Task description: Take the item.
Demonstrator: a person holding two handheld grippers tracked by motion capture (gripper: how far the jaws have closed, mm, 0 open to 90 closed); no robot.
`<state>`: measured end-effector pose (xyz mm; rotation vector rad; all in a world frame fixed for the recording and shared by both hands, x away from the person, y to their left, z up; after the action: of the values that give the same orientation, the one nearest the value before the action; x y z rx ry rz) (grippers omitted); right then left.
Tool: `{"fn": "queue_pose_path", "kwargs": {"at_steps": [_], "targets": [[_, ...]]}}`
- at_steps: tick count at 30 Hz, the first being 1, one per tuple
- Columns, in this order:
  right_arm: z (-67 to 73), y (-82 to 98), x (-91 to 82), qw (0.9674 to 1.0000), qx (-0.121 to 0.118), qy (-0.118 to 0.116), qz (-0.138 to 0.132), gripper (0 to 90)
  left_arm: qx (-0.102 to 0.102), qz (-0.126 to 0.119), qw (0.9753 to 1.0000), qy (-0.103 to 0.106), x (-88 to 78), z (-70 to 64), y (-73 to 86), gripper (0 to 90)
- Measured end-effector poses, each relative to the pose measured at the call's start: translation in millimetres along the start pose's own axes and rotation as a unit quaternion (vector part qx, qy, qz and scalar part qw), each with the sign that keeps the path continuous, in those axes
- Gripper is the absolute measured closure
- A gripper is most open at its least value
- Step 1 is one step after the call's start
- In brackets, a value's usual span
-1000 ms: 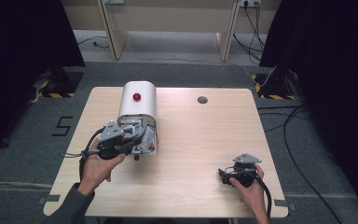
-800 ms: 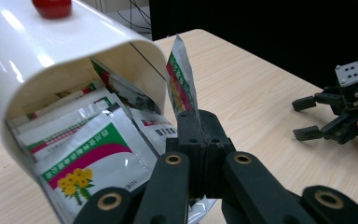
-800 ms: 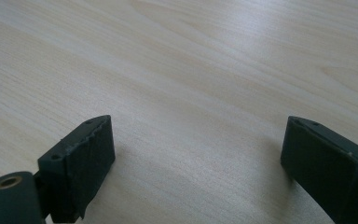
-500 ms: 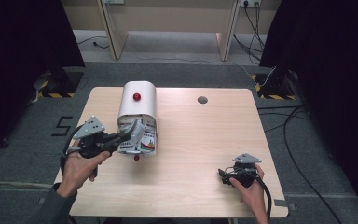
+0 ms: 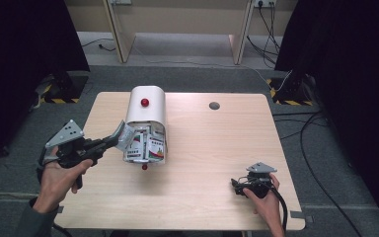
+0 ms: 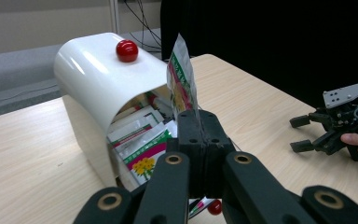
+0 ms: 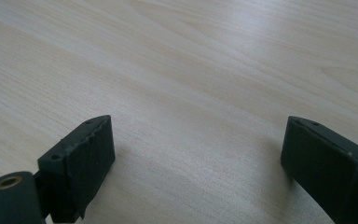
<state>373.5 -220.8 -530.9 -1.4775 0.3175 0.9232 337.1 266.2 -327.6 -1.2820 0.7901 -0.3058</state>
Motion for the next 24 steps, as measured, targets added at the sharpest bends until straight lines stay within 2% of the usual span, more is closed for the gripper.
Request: {"fn": "queue_pose_path", "kwargs": {"at_steps": [6, 16, 24], "targets": [[0.0, 0.0, 0.0, 1.0, 0.0, 0.0, 0.0, 10.6, -0.004, -0.002, 0.9999, -0.01, -9.4, 8.0, 3.7, 89.0], [0.0, 0.0, 0.0, 1.0, 0.0, 0.0, 0.0, 10.6, -0.008, -0.003, 0.9992, -0.038, -30.8, 22.6, 11.3, 89.0], [0.0, 0.0, 0.0, 1.0, 0.0, 0.0, 0.0, 10.6, -0.02, 0.005, 0.9978, -0.064, -33.7, 34.6, 32.0, 89.0]]}}
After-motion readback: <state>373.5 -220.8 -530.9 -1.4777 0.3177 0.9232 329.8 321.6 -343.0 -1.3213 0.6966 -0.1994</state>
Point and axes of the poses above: each handheld gripper's, and its own axes: x roughly forward along the jaws, y roughly out of its underside, z roughly to its left, the point moved 2 cm from there along x, roughly forward along the jaws, and after that the axes turned 11 degrees about x, right-handed, at the moved point
